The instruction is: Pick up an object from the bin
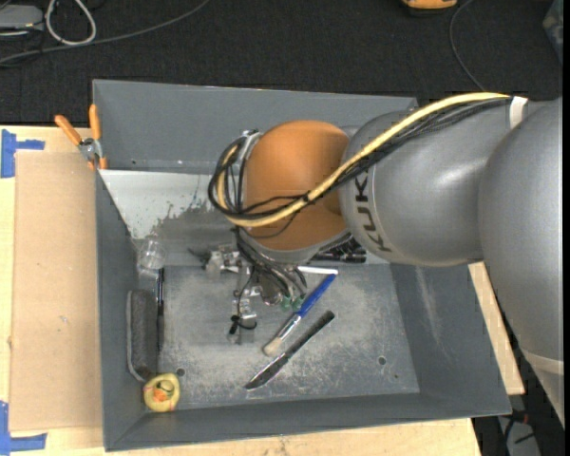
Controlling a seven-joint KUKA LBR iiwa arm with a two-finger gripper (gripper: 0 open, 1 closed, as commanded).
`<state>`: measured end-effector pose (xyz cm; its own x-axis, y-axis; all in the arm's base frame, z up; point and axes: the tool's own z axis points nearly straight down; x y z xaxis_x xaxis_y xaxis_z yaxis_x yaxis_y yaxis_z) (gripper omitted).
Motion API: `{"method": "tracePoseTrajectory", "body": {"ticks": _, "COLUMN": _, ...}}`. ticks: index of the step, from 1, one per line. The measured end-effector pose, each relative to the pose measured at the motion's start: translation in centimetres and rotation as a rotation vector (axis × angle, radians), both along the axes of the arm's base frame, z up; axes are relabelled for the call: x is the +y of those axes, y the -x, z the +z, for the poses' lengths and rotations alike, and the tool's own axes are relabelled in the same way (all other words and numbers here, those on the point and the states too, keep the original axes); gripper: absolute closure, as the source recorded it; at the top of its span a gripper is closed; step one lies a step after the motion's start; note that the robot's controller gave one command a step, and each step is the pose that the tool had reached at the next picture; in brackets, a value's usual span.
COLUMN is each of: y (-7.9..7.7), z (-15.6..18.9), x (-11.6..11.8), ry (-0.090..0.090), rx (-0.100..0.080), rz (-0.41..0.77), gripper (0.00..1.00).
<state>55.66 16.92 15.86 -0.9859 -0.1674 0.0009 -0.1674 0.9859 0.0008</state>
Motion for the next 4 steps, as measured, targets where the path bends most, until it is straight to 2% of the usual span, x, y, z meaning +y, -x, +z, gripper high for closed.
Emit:
{"method": "tracePoseTrajectory", "body": {"ticks": 1, "y": 2.1, "z": -0.8, "x": -3.9, "ry": -0.001, "rx": -0.004, "rz": 0.408, "gripper": 0.00}}
{"method": "tracePoseTrajectory", "body": {"ticks": 2, "y": 4.4, "z": -2.8, "x": -9.5, "ry": 0.001, "rx": 0.011, "rz": 0.403, "gripper": 0.00}}
{"method": "tracePoseTrajectory", "body": {"ticks": 3, "y": 4.5, "z": -8.1, "x": -11.5, "ry": -0.003, "rx": -0.001, "rz": 0.713, "gripper": 0.00}}
{"method": "tracePoseTrajectory", "body": {"ticks": 4, "y": 5.1, "z": -8.9, "x": -12.0, "ry": -0.005, "rx": 0.004, "rz": 0.776, "gripper": 1.00}}
